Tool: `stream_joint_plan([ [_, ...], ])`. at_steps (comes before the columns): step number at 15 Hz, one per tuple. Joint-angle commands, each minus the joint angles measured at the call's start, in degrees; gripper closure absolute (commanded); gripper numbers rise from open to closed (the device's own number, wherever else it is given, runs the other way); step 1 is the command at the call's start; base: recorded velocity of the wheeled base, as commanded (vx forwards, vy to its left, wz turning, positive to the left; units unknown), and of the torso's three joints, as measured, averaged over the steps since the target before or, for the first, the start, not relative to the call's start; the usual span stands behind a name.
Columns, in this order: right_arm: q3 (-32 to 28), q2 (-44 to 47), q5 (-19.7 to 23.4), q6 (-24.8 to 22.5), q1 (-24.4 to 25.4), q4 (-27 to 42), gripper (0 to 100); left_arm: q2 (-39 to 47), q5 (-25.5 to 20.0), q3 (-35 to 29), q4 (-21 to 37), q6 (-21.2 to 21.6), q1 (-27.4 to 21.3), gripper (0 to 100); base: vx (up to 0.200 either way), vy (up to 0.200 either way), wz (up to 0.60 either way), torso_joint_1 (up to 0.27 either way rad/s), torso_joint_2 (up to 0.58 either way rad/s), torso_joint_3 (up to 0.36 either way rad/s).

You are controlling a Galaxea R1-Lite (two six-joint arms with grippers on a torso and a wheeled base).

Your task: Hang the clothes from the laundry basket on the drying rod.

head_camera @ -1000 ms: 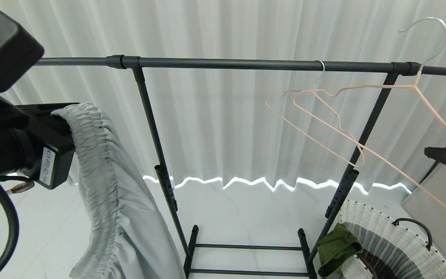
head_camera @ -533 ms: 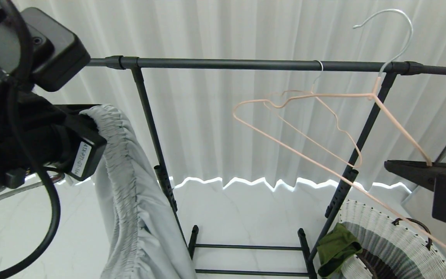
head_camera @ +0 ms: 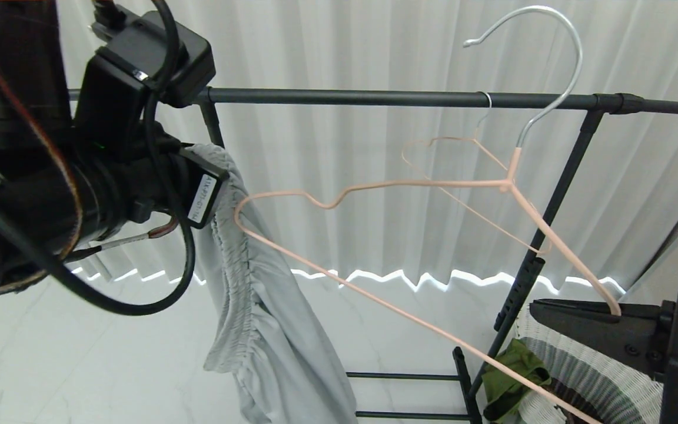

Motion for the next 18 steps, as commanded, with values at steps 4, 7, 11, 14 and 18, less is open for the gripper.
stream_joint_plan([
  [4, 0.1, 1.1, 0.0, 0.0, 1.8, 0.0, 100, 6.8, 0.1, -5.5, 0.0, -3.8, 1.6, 100, 0.000, 0.000, 0.00, 0.000, 0.00, 0.000],
  [7, 0.3, 3.2, -0.7, -0.1, 0.7, -0.1, 100, 6.6, 0.2, -6.1, 0.0, -3.9, 1.5, 100, 0.000, 0.000, 0.00, 0.000, 0.00, 0.000],
  [11, -0.1, 6.2, -5.4, -0.2, -1.7, -0.6, 100, 6.4, 2.6, -6.1, 0.1, -3.8, 0.4, 100, 0.000, 0.000, 0.00, 0.000, 0.00, 0.000],
  [14, -0.5, 7.1, -6.3, -0.2, -3.2, -3.5, 100, 6.4, 2.6, -6.1, 0.2, -3.9, 0.1, 100, 0.000, 0.000, 0.00, 0.000, 0.00, 0.000],
  [18, 0.0, 7.8, -6.0, 0.0, -1.7, -9.3, 100, 7.3, 2.6, -6.4, 0.2, -10.6, -1.9, 100, 0.000, 0.000, 0.00, 0.000, 0.00, 0.000],
])
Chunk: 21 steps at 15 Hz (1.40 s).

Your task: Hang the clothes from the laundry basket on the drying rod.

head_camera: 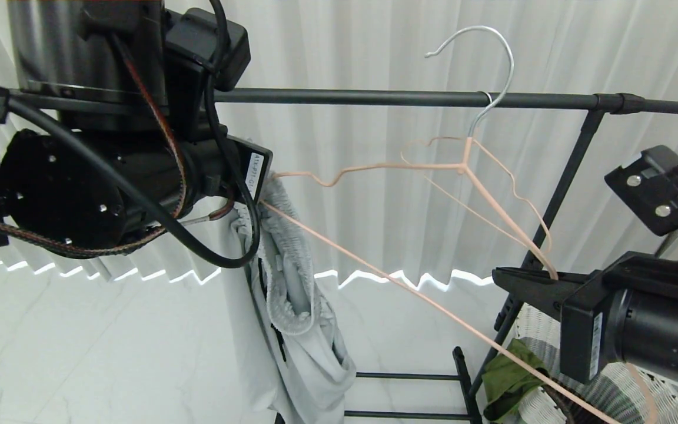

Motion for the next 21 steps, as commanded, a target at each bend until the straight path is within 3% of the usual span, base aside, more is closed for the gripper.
stream_joint_plan([
  [1, 1.0, 0.3, 0.2, 0.1, 1.2, -0.5, 100, 0.2, -0.1, -0.4, -0.1, -0.3, -0.4, 100, 0.000, 0.000, 0.00, 0.000, 0.00, 0.000],
  [4, 4.4, -0.3, 2.1, -0.1, 3.1, -0.9, 100, -0.1, -0.3, -2.0, -0.1, -0.5, -2.7, 100, 0.000, 0.000, 0.00, 0.000, 0.00, 0.000],
  [10, 5.6, 1.0, 1.8, -0.4, 2.2, -9.2, 100, -0.2, -0.2, -2.0, 0.0, -0.4, -5.3, 100, 0.000, 0.000, 0.00, 0.000, 0.00, 0.000],
  [19, 5.5, 2.5, -2.9, -0.1, -2.7, -9.5, 100, -1.3, 1.9, -0.5, 1.1, -0.2, -5.9, 100, 0.000, 0.000, 0.00, 0.000, 0.00, 0.000],
  [21, 5.6, 3.9, -3.7, 0.0, -2.7, -12.9, 100, -1.1, 1.9, -0.6, 1.1, -0.4, -7.0, 100, 0.000, 0.000, 0.00, 0.000, 0.00, 0.000],
])
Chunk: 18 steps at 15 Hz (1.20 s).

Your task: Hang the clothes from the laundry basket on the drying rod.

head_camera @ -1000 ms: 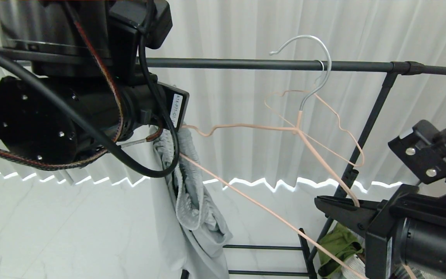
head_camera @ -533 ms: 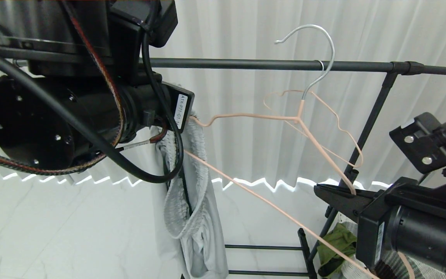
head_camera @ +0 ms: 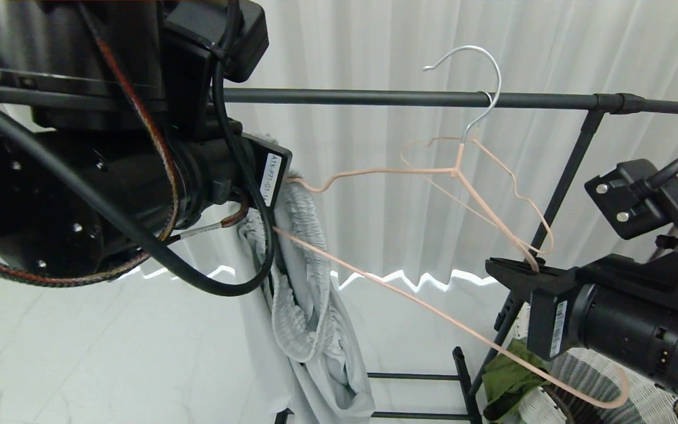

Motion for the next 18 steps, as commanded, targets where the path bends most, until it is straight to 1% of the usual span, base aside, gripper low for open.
stream_joint_plan([
  [1, 0.0, 2.4, -0.4, 0.0, 0.0, -3.1, 100, 0.1, 0.0, 0.0, -0.1, -0.3, -1.5, 100, 0.000, 0.000, 0.00, 0.000, 0.00, 0.000],
  [3, 0.0, 4.0, -0.8, -0.2, 0.4, -5.9, 100, 0.8, 0.0, -0.4, -0.1, -2.6, -2.7, 100, 0.000, 0.000, 0.00, 0.000, 0.00, 0.000],
  [4, -0.1, 4.1, -0.4, -0.2, 2.2, -6.4, 100, 1.3, 0.0, -0.5, -0.1, -4.7, -2.9, 100, 0.000, 0.000, 0.00, 0.000, 0.00, 0.000],
  [5, 0.0, 3.5, -0.3, 0.2, 5.1, -6.0, 100, 1.4, 0.0, -0.6, -0.1, -5.5, -2.8, 100, 0.000, 0.000, 0.00, 0.000, 0.00, 0.000],
  [7, 1.3, 2.7, 0.1, 3.8, 10.7, -4.0, 100, 1.6, 0.0, -1.3, -0.1, -5.7, -1.8, 100, 0.000, 0.000, 0.00, 0.000, 0.00, 0.000],
  [8, 1.9, 2.5, 0.3, 5.5, 12.6, -2.7, 100, 1.7, 0.0, -1.9, -0.1, -5.7, -1.3, 100, 0.000, 0.000, 0.00, 0.000, 0.00, 0.000],
  [9, 2.3, 2.7, 0.4, 6.4, 13.3, -2.3, 100, 1.9, 0.0, -2.4, -0.1, -5.7, -1.1, 100, 0.000, 0.000, 0.00, 0.000, 0.00, 0.000],
  [10, 2.8, 2.9, 0.3, 6.7, 13.3, -2.3, 100, 1.9, 0.0, -2.6, -0.1, -5.7, -0.7, 100, 0.000, 0.000, 0.00, 0.000, 0.00, 0.000],
  [13, 3.0, 3.2, -0.3, 6.7, 8.6, -2.4, 100, 1.7, 0.1, -2.2, 0.5, -5.6, 1.7, 100, 0.000, 0.000, 0.00, 0.000, 0.00, 0.000],
  [15, 2.8, 2.7, -1.4, 6.6, 5.1, -2.4, 100, 1.5, 0.1, -2.5, 1.9, -5.6, 3.6, 100, 0.000, 0.000, 0.00, 0.000, 0.00, 0.000],
  [18, 2.7, 2.7, -2.0, 6.6, 2.3, -2.6, 100, 1.3, 0.1, -2.3, 1.9, -5.6, 3.8, 100, 0.000, 0.000, 0.00, 0.000, 0.00, 0.000],
])
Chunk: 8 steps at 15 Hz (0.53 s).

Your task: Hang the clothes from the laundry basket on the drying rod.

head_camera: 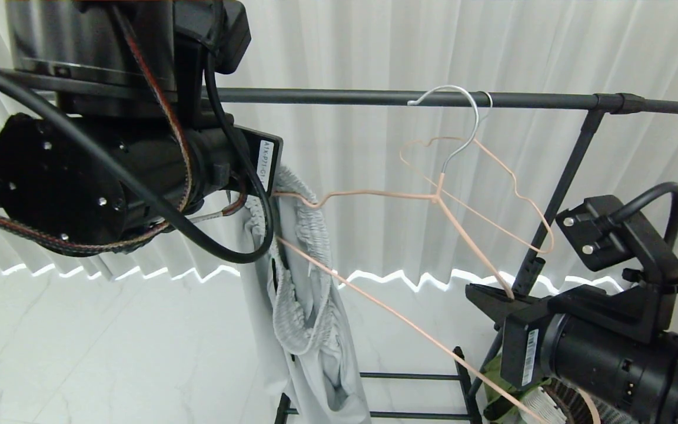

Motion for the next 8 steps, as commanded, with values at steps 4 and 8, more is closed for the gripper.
stream_joint_plan([
  [4, -0.3, 0.3, 0.0, -0.4, -4.1, -2.6, 100, -1.1, 0.1, 1.0, 0.7, 0.1, -0.8, 100, 0.000, 0.000, 0.00, 0.000, 0.00, 0.000],
  [8, -0.6, 0.5, 0.1, -0.6, -3.9, -3.0, 100, -1.5, -0.1, 1.2, 0.8, -0.4, -5.4, 100, 0.000, 0.000, 0.00, 0.000, 0.00, 0.000],
])
